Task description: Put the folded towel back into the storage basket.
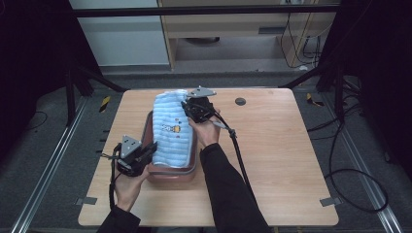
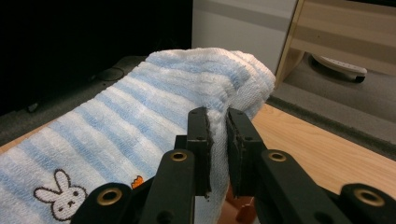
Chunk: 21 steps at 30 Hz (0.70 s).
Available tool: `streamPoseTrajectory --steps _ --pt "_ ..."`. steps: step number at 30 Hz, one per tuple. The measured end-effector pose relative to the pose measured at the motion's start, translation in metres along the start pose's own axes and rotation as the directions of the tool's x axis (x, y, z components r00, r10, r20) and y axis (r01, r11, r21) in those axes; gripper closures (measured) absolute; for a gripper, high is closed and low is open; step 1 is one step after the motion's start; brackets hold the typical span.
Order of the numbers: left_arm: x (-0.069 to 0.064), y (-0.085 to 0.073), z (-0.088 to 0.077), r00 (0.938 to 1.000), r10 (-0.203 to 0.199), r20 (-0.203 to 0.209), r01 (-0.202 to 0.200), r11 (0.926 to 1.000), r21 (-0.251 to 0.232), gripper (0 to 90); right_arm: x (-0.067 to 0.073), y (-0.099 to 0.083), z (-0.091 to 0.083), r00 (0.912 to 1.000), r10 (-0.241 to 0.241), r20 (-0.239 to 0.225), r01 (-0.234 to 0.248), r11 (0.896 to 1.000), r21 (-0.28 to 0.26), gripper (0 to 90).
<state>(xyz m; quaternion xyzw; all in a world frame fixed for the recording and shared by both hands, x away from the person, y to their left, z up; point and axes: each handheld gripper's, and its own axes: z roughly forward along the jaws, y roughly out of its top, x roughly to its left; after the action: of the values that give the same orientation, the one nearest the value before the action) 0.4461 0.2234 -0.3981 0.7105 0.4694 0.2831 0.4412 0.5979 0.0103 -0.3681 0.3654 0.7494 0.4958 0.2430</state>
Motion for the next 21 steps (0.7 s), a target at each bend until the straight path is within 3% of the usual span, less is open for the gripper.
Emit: streamPoseTrajectory --steps 21 --pt "0.003 -0.020 0.007 0.9996 0.011 -0.024 -0.009 0.9974 0.072 85.9 0.006 -0.028 0.017 0.9998 0.015 -0.013 -0.015 0.998 0.054 80.7"
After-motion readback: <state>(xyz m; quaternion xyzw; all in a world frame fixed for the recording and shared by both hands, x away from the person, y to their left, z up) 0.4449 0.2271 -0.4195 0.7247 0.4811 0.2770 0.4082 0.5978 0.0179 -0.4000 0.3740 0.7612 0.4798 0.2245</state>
